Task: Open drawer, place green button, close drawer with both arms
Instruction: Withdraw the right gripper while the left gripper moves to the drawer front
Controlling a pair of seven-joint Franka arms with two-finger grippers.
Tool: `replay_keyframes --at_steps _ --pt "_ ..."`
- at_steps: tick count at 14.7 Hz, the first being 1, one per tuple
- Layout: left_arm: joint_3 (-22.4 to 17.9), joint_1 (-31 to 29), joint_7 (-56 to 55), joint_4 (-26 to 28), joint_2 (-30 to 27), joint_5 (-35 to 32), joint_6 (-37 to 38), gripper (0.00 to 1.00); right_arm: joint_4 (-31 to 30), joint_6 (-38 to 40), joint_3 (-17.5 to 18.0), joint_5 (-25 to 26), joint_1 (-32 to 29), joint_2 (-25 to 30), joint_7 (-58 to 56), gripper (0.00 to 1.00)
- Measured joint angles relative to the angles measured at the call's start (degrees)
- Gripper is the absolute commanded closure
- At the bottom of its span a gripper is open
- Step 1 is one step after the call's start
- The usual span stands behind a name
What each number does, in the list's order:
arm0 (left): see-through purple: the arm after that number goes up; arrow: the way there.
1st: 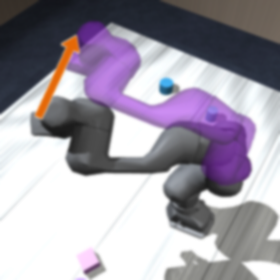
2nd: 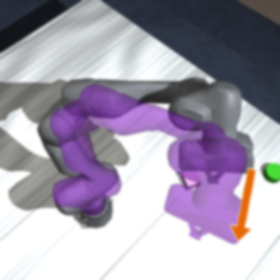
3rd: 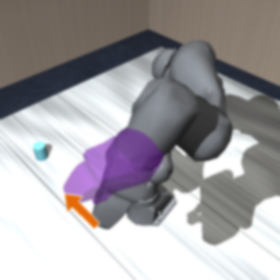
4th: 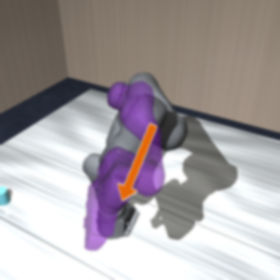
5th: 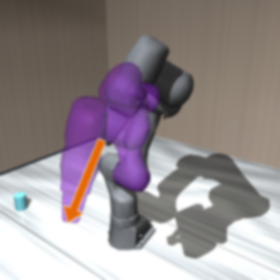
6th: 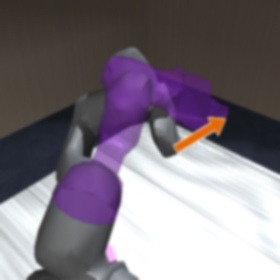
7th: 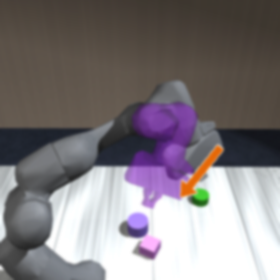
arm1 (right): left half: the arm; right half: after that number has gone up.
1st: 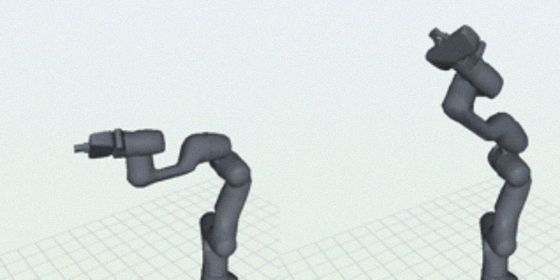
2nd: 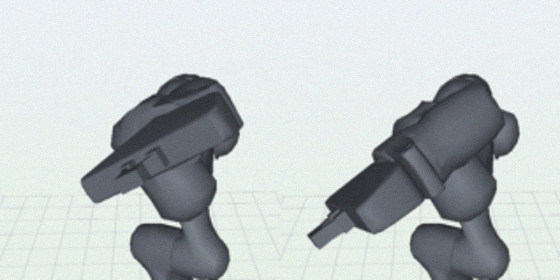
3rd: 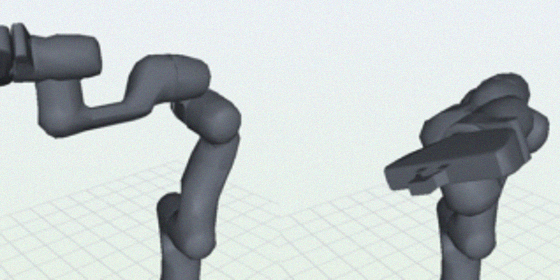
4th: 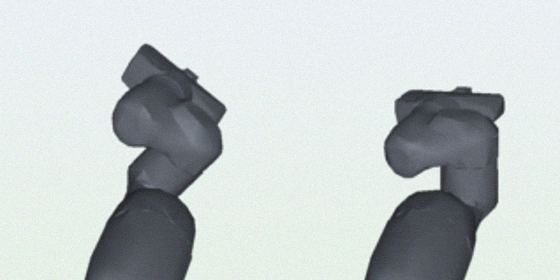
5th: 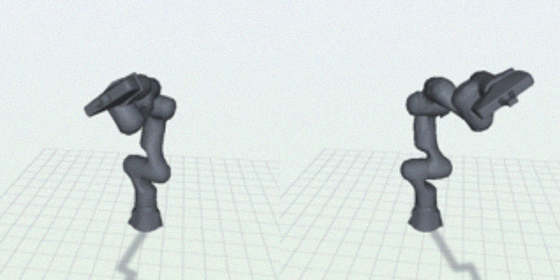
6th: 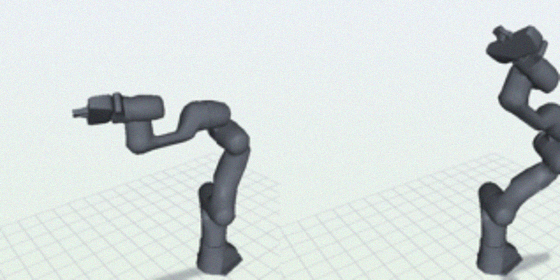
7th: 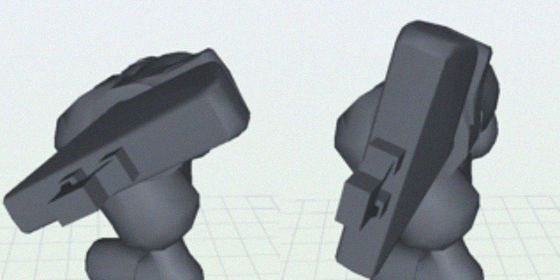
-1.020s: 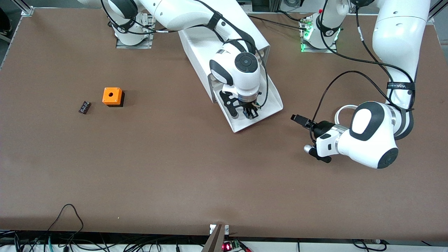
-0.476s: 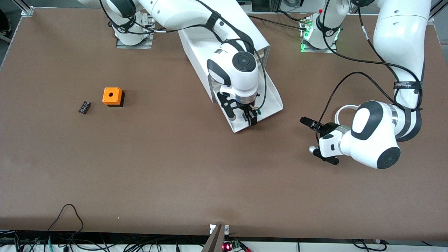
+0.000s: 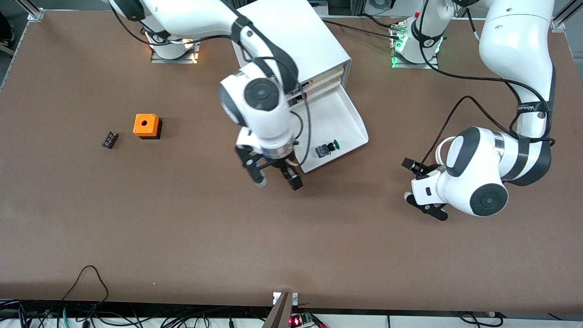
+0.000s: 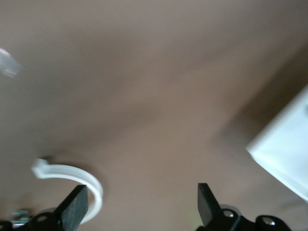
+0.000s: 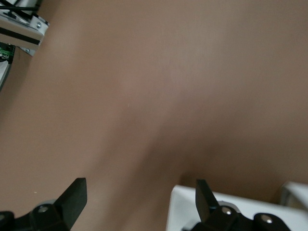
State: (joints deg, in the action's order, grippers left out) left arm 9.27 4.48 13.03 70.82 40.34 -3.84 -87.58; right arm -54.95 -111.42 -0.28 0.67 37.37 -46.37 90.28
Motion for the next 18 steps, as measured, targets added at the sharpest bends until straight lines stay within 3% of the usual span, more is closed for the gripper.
replay_keyframes --at_steps 5,10,14,18 --pt "0.1 4.6 -26.3 1.6 0.6 -1.1 -5.9 0.00 0.1 7.8 -0.1 -2.1 -8.6 3.5 -22.0 0.00" --pt "0.4 10.6 -50.8 5.1 4.5 -0.4 -17.7 0.00 0.1 13.9 -0.2 -6.2 -21.2 7.3 -42.4 0.00" --pt "0.4 11.9 -58.4 9.8 5.3 -0.2 -27.1 0.00 -1.8 15.6 -0.3 -6.2 -26.0 10.2 -54.5 0.00" --pt "1.8 11.8 -59.5 11.9 5.2 5.5 -28.3 0.00 -9.1 15.7 -2.3 -6.2 -28.2 16.6 -64.9 0.00"
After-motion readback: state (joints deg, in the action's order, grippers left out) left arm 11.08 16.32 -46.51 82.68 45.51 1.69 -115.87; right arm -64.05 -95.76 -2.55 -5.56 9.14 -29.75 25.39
